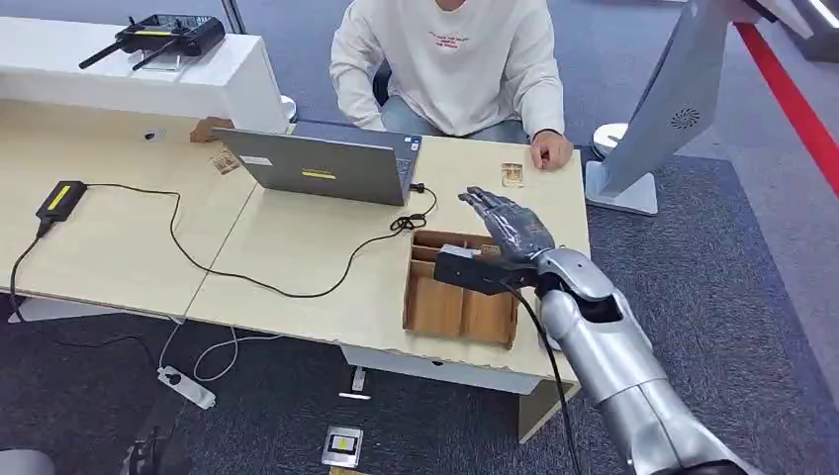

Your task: Pass the card to the sensor for recognition and then transmit it.

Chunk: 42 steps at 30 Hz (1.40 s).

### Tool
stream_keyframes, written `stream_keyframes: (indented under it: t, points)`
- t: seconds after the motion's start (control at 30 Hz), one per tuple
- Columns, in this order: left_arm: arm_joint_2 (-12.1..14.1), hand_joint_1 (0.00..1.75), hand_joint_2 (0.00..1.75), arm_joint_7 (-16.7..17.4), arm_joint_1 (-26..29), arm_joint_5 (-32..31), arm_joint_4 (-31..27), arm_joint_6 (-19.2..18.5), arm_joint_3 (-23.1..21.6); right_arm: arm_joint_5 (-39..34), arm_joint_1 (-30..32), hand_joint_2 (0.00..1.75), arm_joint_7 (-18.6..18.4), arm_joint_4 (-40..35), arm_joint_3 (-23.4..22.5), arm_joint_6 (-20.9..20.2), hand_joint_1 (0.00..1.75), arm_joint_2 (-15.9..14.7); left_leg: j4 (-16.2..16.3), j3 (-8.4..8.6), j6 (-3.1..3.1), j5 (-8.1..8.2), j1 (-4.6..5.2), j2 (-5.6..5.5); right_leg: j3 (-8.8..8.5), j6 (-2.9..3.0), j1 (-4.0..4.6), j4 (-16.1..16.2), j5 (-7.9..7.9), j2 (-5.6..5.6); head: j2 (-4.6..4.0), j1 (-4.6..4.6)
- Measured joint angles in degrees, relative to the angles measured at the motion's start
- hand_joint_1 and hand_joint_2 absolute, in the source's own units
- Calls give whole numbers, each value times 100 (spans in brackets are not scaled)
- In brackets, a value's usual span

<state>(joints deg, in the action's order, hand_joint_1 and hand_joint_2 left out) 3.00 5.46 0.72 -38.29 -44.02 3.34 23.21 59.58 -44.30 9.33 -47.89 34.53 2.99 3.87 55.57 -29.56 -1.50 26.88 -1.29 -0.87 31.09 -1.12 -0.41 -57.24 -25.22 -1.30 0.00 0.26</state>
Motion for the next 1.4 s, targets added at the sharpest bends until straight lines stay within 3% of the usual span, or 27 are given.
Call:
stream_keyframes:
  t: [0.33, 0.47, 0.77, 1.4]
  points:
    - [17, 0, 175, -328, -152, -544, 256, -7, 376, 74, -29, 175, -131, 311, 22, 72, 0, -29, 2, 1, 0, 0, 0, 0, 1, 0, 0, 0, 0, 0, 0, -2]
    - [79, 0, 175, -448, -222, -866, 394, -13, 566, -42, -175, 175, 35, 427, 2, 15, 0, -247, 2, 0, 0, 0, 2, -1, 1, 0, -2, 0, 0, 0, 0, 2]
    - [214, 0, 175, -651, -387, -1357, 741, -59, 988, 20, -201, 175, -153, 643, -109, 39, 0, -761, 3, 1, 0, 0, 2, 1, 2, -1, -3, 2, 0, 0, 0, -2]
    - [339, 0, 175, -881, -596, -1853, 1237, -74, 1451, 98, -2, 175, -278, 877, -286, 225, 0, -1161, 2, 0, 0, 0, 2, 1, 4, 0, -3, 1, 0, 0, 0, 0]
